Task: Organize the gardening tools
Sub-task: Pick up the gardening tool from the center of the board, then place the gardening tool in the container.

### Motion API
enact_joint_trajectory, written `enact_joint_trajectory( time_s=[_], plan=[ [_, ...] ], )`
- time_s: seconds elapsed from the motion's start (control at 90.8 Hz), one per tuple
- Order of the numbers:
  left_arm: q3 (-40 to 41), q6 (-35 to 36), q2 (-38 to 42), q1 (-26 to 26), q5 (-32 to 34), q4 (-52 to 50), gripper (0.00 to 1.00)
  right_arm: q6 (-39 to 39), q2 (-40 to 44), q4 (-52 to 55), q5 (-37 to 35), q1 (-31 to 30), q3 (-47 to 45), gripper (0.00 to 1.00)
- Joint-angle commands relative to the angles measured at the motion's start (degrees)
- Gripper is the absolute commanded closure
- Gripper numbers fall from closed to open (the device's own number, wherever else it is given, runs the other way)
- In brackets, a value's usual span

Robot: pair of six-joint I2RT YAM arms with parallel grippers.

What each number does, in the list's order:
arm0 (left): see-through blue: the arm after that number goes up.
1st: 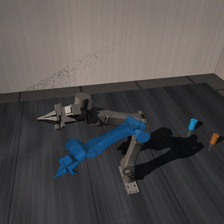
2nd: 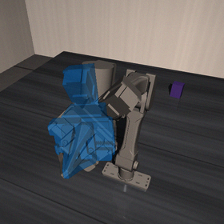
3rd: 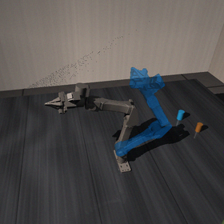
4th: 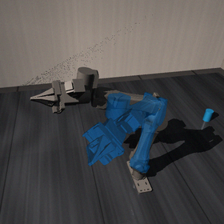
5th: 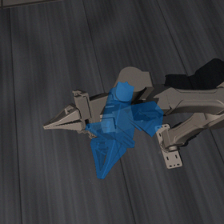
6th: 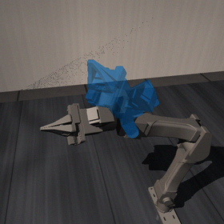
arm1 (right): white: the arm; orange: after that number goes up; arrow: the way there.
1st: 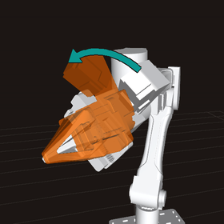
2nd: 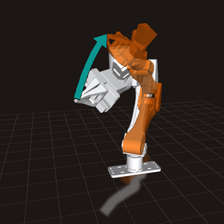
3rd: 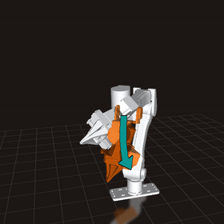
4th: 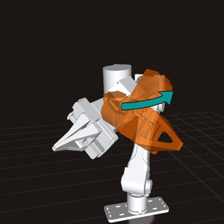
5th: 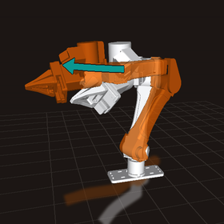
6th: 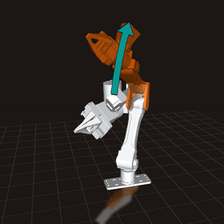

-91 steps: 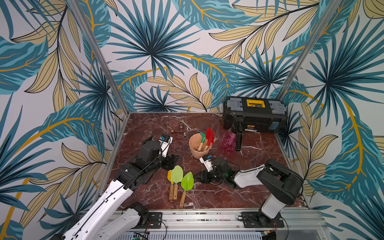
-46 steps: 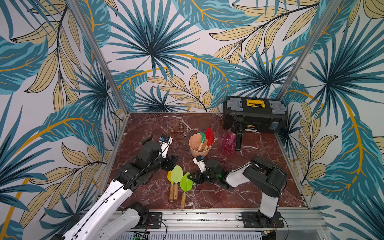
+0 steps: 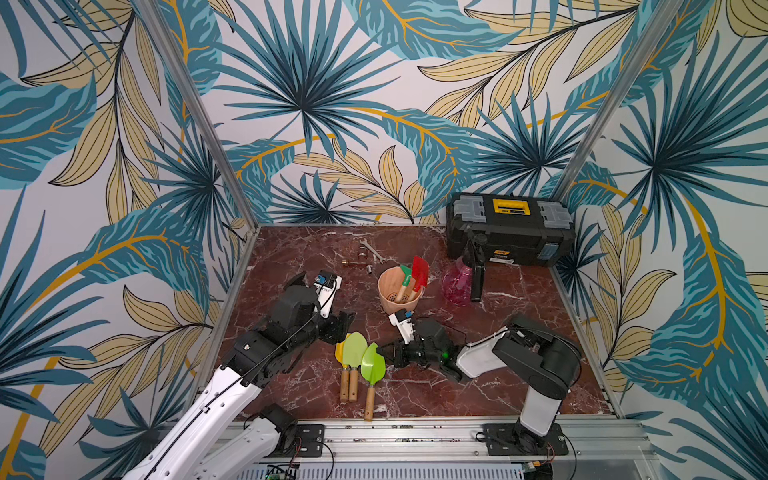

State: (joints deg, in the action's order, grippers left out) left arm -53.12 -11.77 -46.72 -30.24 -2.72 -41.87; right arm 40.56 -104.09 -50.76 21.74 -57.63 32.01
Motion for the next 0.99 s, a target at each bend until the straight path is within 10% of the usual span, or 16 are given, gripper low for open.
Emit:
enact_joint_trajectory(
  time_s=[0.0,0.573,0.98],
  plan=[
    [-0.51,0.81,0.4,-0.08,0.48,-0.16,0.32,-2.64,2.78,2.27,-2.39,0.01,-1.56,1.0],
    [-0.8,0.67,0.32,0.0,0.58,0.63,0.32,-18.08,27.88,29.91,-12.05,0.67,6.38,1.0],
    [0.12,0.1,-0.81,-0.08,-0.21,2.23,0.32,-34.75,32.9,43.84,-34.37,1.19,26.06,1.0]
  ],
)
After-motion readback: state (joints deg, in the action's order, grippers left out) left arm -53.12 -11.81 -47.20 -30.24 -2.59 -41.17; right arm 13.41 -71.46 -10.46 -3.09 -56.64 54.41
